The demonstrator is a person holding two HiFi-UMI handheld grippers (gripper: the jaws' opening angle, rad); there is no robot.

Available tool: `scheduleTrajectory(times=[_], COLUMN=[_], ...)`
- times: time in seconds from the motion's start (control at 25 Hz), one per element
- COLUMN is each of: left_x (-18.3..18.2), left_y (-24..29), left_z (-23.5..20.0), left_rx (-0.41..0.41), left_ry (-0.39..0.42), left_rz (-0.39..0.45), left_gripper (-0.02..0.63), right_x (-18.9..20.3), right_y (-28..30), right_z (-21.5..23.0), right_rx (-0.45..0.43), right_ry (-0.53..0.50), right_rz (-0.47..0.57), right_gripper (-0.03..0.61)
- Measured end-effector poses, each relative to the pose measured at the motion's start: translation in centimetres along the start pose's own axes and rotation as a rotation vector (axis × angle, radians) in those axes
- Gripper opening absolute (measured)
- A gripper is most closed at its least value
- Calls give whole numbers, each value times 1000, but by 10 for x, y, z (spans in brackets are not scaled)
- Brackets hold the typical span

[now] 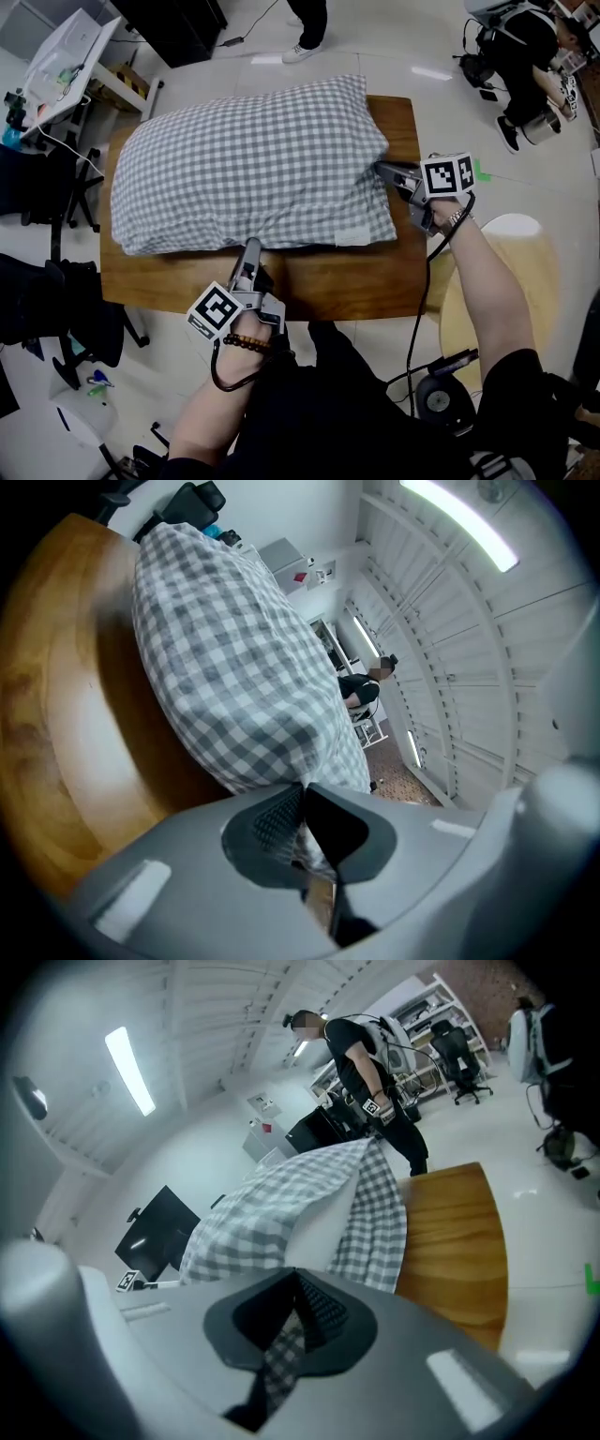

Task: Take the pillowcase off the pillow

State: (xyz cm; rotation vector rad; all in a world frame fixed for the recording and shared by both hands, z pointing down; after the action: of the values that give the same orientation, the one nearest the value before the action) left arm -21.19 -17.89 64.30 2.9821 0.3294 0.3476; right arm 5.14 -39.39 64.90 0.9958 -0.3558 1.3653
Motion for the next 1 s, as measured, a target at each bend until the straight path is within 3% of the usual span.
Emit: scheduleTrajectory(times=[0.08,0.12,0.2,0.24,0.36,0.52,0.6,0.72,0.76,0.84,1.0], left_x=[2,4,9,10,9,2,-3,-8,-11,-23,-35], left_y=[-2,-6,-20,-21,-14,-4,-7,-29,-31,-26,-37], left_z=[6,6,1,0,3,7,7,-1,-2,-1,-9], left_rx=[1,-36,-186,-197,-113,-1,-13,-200,-202,-96,-147], left_ry=[1,-14,-82,-88,-52,3,-2,-68,-70,-34,-42], left_rz=[5,11,32,35,26,22,34,72,81,90,122], left_gripper=[14,14,14,14,14,14,12,12,11,5,5], right_x=[-4,-5,-6,-5,1,5,0,-11,-13,-17,-26], right_y=[-11,-14,-19,-21,-23,-28,-29,-30,-31,-34,-40], right_z=[0,-2,-9,-13,-24,-15,-10,-6,-4,0,10], right_rx=[17,17,-4,-18,-56,-14,15,63,81,117,186], right_ry=[-15,-17,-16,-14,-12,-11,-1,-10,-10,-5,10], right_rz=[18,23,23,20,11,31,68,112,121,138,163], right_gripper=[3,3,3,3,5,3,2,0,0,0,0])
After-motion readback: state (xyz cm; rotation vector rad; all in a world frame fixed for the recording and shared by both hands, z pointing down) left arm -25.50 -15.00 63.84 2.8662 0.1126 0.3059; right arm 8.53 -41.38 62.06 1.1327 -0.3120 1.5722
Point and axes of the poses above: the fingertips, and each gripper's own axes: y forward along the fingers, z to its right, x out of its underside, the point moved 5 cm from there along -y, backward along the fingers, and after that the axes turned 12 degrees about -y, right-handed, at the moved point
